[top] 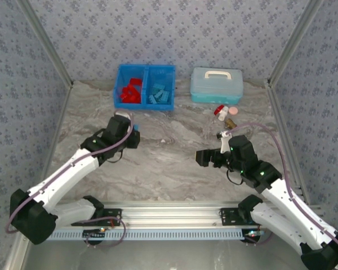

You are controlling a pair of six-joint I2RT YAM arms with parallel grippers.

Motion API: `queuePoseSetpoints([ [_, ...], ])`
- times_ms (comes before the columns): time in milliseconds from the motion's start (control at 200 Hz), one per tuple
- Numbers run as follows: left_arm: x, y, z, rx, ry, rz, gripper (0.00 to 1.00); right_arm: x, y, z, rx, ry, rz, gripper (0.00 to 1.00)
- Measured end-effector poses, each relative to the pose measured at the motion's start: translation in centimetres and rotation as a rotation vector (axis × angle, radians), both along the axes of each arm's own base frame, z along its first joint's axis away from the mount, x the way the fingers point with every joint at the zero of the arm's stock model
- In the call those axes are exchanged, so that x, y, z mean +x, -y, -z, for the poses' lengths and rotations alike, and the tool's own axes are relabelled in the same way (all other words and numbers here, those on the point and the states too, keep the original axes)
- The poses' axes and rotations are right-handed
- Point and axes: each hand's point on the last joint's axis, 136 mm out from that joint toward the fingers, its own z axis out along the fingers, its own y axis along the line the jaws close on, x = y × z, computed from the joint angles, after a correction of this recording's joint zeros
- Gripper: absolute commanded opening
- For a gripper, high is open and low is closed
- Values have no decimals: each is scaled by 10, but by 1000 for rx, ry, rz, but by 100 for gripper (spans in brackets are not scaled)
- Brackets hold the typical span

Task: Sort the legos into containers by color

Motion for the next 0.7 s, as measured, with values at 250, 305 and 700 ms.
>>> queuePoseSetpoints([
  [250, 76, 9, -44, -24, 111, -25, 28, 2, -2, 0, 8, -4, 5, 100],
  [305, 99, 14, -48, -27, 109, -22, 28, 3, -2, 0, 8, -6, 7, 100],
  [700, 265, 82, -35, -26, 102, 63, 26, 13, -8, 13, -10, -43, 9, 100],
])
